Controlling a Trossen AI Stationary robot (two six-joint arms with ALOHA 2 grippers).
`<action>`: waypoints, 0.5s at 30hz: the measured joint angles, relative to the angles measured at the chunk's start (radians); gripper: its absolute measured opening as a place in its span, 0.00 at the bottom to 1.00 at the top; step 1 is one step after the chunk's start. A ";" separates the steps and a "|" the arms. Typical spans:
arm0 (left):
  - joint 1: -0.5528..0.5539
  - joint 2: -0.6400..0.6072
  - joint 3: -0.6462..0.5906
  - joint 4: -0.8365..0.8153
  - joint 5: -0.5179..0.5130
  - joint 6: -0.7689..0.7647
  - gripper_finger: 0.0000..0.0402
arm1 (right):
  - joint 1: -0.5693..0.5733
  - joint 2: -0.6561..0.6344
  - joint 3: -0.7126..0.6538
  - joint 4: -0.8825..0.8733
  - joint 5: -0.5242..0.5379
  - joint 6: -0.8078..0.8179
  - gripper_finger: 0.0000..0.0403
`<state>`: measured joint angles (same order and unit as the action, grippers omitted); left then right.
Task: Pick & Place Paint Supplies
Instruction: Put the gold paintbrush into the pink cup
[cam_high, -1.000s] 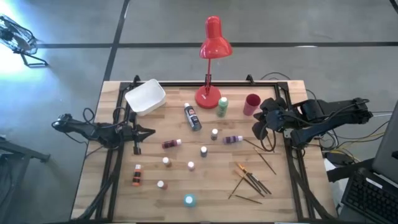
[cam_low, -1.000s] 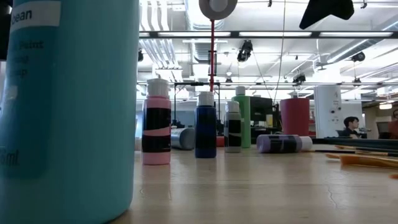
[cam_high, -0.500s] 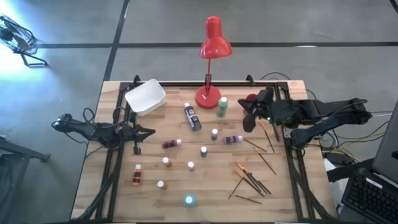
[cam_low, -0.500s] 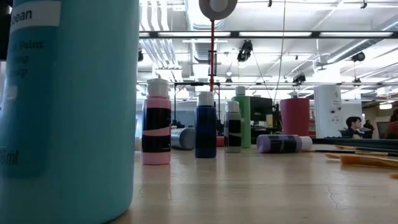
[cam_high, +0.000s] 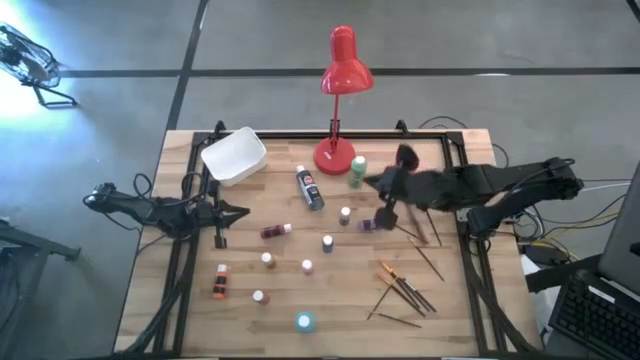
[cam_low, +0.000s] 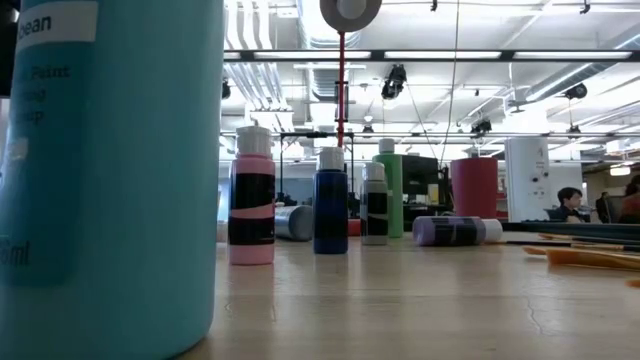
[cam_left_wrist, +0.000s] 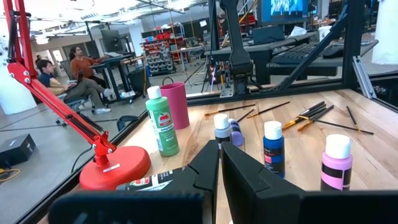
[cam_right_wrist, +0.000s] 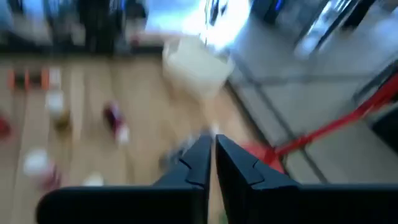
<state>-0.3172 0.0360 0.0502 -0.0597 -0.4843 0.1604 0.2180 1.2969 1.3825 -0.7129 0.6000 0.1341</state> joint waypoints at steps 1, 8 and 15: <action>0.000 0.000 0.000 0.000 0.000 0.000 0.06 | 0.009 0.029 0.031 -0.073 0.000 0.023 0.08; 0.000 0.000 0.000 0.000 0.000 0.000 0.06 | 0.089 0.238 0.261 -0.552 -0.042 0.220 0.28; 0.000 0.000 0.000 0.000 0.000 0.000 0.06 | 0.209 0.379 0.348 -0.708 -0.139 0.207 0.41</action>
<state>-0.3173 0.0364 0.0502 -0.0601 -0.4840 0.1604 0.4267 1.6757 1.7302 -1.4204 0.4612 0.3412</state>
